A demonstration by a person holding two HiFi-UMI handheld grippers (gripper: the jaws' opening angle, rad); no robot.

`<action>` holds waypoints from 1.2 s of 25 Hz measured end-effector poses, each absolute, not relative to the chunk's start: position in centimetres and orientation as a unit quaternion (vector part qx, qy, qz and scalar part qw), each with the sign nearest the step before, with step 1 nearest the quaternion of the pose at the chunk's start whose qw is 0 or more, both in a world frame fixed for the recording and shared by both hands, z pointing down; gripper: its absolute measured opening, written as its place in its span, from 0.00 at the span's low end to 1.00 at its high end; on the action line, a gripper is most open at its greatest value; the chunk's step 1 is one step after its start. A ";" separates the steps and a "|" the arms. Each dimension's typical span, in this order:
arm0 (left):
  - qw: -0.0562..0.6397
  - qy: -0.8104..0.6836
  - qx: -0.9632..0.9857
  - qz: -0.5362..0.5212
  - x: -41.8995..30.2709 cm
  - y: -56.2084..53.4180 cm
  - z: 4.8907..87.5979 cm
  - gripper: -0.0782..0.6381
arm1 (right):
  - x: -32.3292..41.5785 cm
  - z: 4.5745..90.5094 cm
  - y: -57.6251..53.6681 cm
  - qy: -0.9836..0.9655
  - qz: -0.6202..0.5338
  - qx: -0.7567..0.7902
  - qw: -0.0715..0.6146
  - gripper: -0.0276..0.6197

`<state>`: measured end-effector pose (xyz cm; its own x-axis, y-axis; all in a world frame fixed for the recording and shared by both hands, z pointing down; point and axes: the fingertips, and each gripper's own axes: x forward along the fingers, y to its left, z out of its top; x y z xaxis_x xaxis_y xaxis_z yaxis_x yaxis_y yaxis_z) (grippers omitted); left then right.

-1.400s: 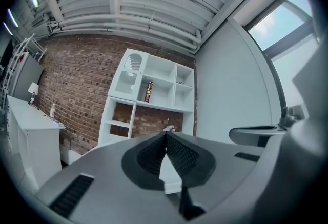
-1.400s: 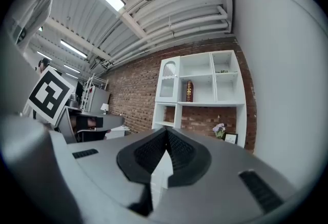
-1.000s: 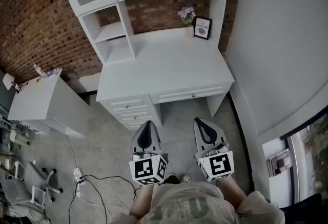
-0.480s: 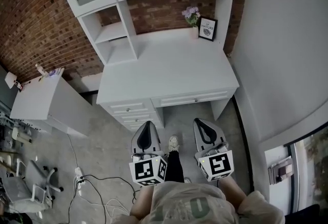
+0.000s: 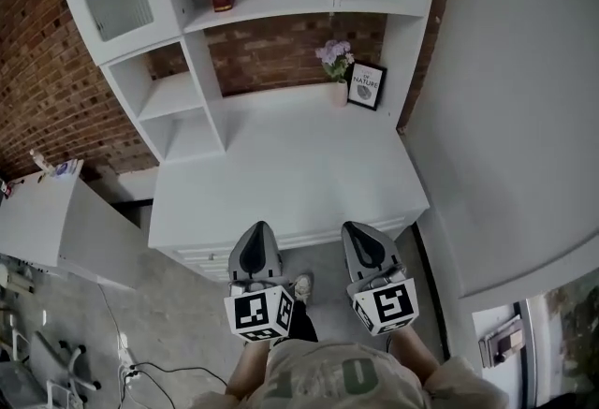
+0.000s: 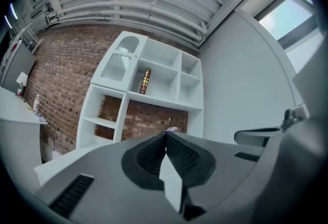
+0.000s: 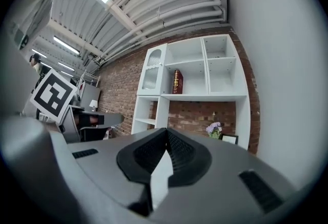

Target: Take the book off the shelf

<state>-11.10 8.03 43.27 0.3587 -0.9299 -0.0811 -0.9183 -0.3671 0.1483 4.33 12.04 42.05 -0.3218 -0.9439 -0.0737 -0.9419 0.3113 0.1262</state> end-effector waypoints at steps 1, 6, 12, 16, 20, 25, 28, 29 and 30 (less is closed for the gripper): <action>0.033 -0.560 0.825 -0.075 -11.0 6.1 42.6 0.13 | 4.3 41.8 9.9 -0.810 -0.074 0.581 0.014 0.06; 0.018 -0.567 0.819 -0.088 -12.1 -5.6 39.4 0.13 | 3.9 39.6 -1.4 -0.812 -0.086 0.577 0.021 0.06; 0.013 -0.568 0.818 -0.086 -12.5 -17.5 37.0 0.13 | 2.2 37.7 -14.3 -0.826 -0.103 0.553 0.027 0.06; 0.016 -0.579 0.810 -0.091 -13.4 -22.0 36.6 0.13 | 1.3 37.3 -19.4 -0.830 -0.106 0.548 0.026 0.06; 0.021 -0.594 0.800 -0.086 -13.3 -24.6 36.8 0.13 | 1.6 36.3 -22.0 -0.830 -0.106 0.547 0.017 0.06; 0.019 -0.607 0.790 -0.084 -12.1 -25.2 36.6 0.13 | 2.8 36.0 -23.7 -0.838 -0.109 0.535 0.011 0.06; 0.014 -0.616 0.783 -0.089 -11.3 -25.2 36.4 0.13 | 3.4 36.0 -24.3 -0.846 -0.105 0.523 0.005 0.06; 0.012 -0.617 0.782 -0.089 -11.0 -25.2 36.3 0.13 | 3.5 36.0 -24.4 -0.848 -0.104 0.520 0.001 0.06; 0.010 -0.617 0.782 -0.088 -10.8 -25.2 36.3 0.13 | 3.7 36.0 -24.5 -0.849 -0.102 0.519 -0.001 0.06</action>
